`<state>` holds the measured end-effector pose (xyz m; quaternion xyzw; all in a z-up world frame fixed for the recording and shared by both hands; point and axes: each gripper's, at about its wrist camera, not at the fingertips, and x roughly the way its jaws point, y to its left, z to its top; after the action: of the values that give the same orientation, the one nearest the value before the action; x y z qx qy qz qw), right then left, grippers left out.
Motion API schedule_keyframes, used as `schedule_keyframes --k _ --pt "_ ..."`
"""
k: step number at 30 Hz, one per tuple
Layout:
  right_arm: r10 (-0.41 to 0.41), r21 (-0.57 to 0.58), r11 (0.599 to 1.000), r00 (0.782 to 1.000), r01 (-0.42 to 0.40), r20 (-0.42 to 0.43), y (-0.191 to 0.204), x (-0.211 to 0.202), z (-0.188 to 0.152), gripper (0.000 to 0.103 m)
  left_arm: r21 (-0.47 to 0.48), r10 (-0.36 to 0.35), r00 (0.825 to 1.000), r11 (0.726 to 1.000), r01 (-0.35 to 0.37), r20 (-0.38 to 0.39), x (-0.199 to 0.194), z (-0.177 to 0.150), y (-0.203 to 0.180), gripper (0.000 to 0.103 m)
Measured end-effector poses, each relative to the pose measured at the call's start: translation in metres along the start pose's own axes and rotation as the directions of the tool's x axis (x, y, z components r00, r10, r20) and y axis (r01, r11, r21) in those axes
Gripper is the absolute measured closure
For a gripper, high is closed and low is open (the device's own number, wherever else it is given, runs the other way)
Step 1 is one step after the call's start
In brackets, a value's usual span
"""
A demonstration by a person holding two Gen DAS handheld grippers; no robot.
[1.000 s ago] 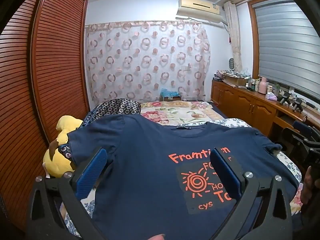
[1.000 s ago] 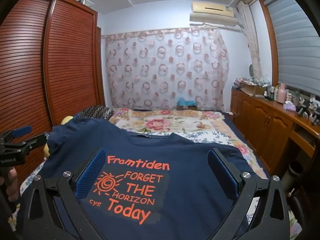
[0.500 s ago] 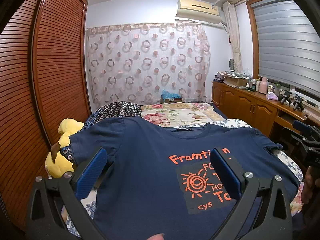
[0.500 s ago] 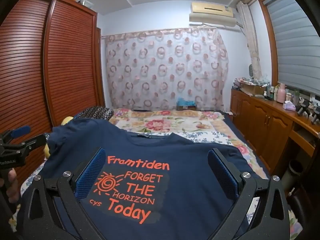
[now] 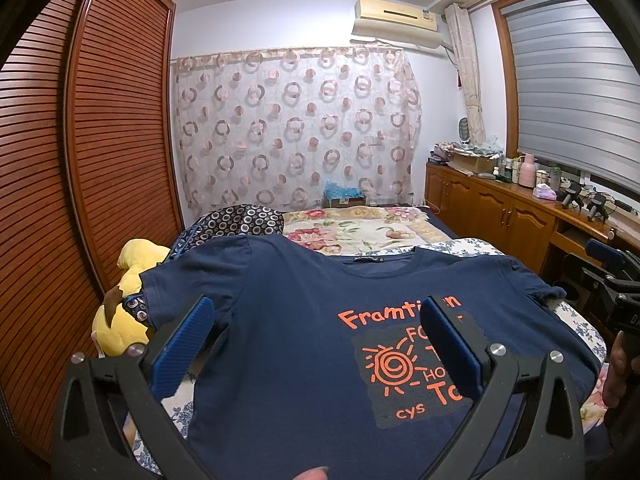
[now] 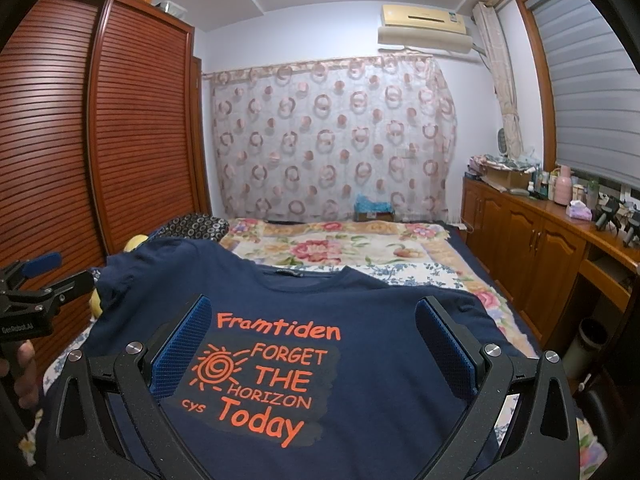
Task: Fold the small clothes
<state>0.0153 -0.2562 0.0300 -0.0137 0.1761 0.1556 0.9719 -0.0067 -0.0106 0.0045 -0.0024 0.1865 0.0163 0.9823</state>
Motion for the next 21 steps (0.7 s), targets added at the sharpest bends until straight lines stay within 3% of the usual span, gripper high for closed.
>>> schedule_keyframes --k 21 --pt "0.002 0.003 1.0 1.0 -0.002 0.002 -0.0009 -0.0012 -0.0003 0.0 0.0 0.001 1.0 1.0 -0.001 0.001 -0.0015 -0.0006 0.0001 0.0"
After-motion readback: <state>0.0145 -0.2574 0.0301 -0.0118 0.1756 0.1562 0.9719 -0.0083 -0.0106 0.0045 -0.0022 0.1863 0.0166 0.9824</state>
